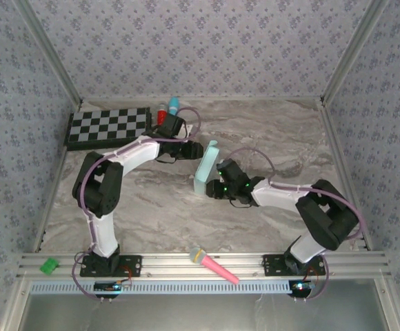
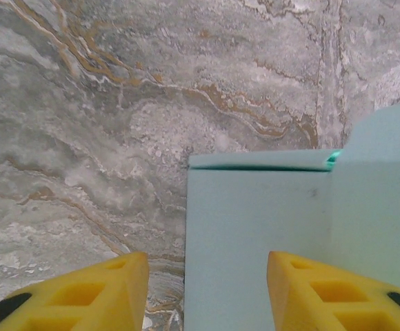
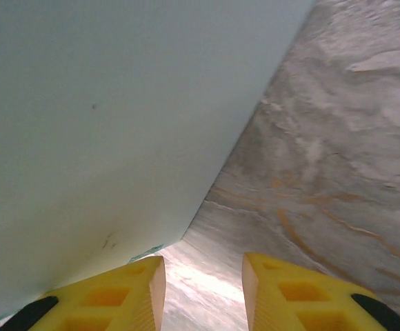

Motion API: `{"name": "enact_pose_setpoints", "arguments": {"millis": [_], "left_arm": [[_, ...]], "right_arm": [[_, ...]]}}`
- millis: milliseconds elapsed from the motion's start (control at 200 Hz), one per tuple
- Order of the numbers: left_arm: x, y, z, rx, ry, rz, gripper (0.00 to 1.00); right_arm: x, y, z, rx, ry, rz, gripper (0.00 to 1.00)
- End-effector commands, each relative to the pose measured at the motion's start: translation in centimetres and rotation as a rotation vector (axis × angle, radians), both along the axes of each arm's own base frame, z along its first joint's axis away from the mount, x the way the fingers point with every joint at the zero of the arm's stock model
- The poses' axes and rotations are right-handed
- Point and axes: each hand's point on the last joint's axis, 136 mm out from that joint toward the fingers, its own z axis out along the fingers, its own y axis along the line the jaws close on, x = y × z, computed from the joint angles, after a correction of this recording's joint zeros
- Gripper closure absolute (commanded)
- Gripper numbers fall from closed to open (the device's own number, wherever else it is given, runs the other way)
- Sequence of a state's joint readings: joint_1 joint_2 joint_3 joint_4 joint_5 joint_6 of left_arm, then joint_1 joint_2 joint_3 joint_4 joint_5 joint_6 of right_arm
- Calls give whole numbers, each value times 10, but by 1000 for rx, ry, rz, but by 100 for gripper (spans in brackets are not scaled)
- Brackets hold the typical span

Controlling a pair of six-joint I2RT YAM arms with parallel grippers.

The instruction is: Fold the paper box

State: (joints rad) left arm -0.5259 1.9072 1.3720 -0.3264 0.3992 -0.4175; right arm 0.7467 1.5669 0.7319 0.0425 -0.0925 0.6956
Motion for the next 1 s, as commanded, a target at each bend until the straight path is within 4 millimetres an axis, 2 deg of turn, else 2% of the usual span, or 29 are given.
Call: {"name": "enact_pose_setpoints", "arguments": {"millis": [0,160,295,420,650,730,865,994], "left_arm": [[-5,-9,4,-6,20,-55,51],[0,-1,4,45,1,-23,50],[7,17,14,127,-57,39,48],[11,34,32,187,-120,86,45],[8,63,67,303,-253,172,27],[2,57,80,317,-304,128,18],[-15,29,94,323,-358,-29,3],[-22,14,90,398,-365,-110,2]], "right_arm": [[11,15,7,58,-30,-28,64],[14,25,6,75,-31,-13,65],[16,20,7,55,-47,-27,65],[15,5,12,12,-76,-49,64],[17,-40,23,-59,-88,-112,62],[20,-60,27,-75,-92,-144,62],[25,-95,32,-86,-83,-224,61],[26,-128,40,-104,-116,-271,61]]}}
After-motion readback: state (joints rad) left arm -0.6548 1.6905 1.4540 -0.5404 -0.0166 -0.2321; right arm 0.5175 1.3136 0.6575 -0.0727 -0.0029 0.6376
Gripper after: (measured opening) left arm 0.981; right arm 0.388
